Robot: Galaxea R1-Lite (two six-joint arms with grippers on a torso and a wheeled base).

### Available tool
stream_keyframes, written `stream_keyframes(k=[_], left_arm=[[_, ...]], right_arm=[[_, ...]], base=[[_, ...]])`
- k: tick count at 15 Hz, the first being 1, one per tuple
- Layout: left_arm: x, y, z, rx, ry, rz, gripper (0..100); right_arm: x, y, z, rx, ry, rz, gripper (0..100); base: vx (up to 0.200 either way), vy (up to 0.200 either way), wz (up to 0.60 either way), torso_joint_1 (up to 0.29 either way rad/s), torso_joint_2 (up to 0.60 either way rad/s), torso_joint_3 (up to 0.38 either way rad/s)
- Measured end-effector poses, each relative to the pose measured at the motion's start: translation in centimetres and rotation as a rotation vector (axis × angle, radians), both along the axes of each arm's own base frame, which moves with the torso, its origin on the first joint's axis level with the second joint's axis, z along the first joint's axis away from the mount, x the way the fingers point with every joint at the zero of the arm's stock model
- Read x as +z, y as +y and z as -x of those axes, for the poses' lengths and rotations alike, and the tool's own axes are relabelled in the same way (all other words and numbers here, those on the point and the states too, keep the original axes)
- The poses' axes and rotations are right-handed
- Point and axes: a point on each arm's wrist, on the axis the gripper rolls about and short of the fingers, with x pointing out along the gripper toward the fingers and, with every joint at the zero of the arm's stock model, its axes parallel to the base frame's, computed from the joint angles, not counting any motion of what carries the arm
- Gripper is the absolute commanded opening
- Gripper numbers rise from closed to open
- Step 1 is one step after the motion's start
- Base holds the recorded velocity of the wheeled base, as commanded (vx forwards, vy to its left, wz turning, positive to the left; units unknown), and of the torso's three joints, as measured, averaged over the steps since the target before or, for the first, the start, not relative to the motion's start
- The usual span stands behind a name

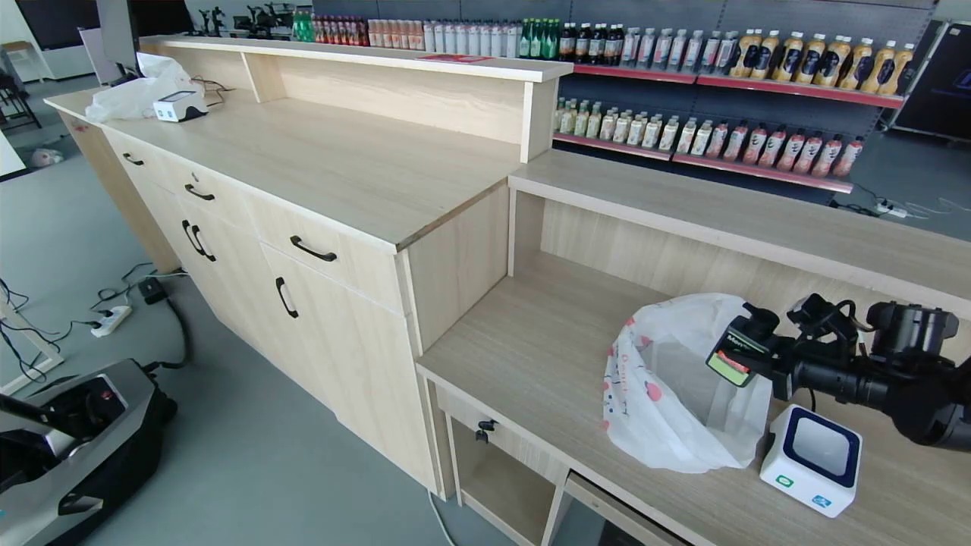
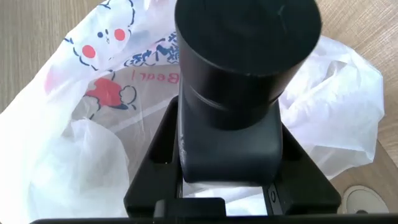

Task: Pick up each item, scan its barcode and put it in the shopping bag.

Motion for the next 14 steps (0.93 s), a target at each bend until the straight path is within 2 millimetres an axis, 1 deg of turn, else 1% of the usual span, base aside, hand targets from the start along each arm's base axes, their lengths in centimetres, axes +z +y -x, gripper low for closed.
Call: stream_keyframes(k=[1,5,8,11,14], left_arm=[[0.0,0.0,0.0,0.000,0.000,0.000,100],[0.0,0.0,0.0,0.000,0.000,0.000,100],[0.0,0.0,0.0,0.000,0.000,0.000,100],[0.0,0.0,0.0,0.000,0.000,0.000,100],[0.0,0.0,0.0,0.000,0.000,0.000,100]], right_arm=[[-0.6,0.0,-0.2,0.013,-0.010,0.027,0],[-2.5,0.4,-0.5,0.035,0.010,0.043,0],[-3.3,1.0,-1.2,0.071,-0.022,0.039,0],[-4.0,1.6,-2.2,0.097,-0.019,0.026,0],[-4.1,2.1,-3.6,0.106,-0.025,0.002,0]], base=[[0.000,0.000,0.00,0.000,0.00,0.000],[0.000,0.000,0.00,0.000,0.00,0.000],[0.000,0.000,0.00,0.000,0.00,0.000],[0.000,0.000,0.00,0.000,0.00,0.000],[0.000,0.000,0.00,0.000,0.00,0.000]])
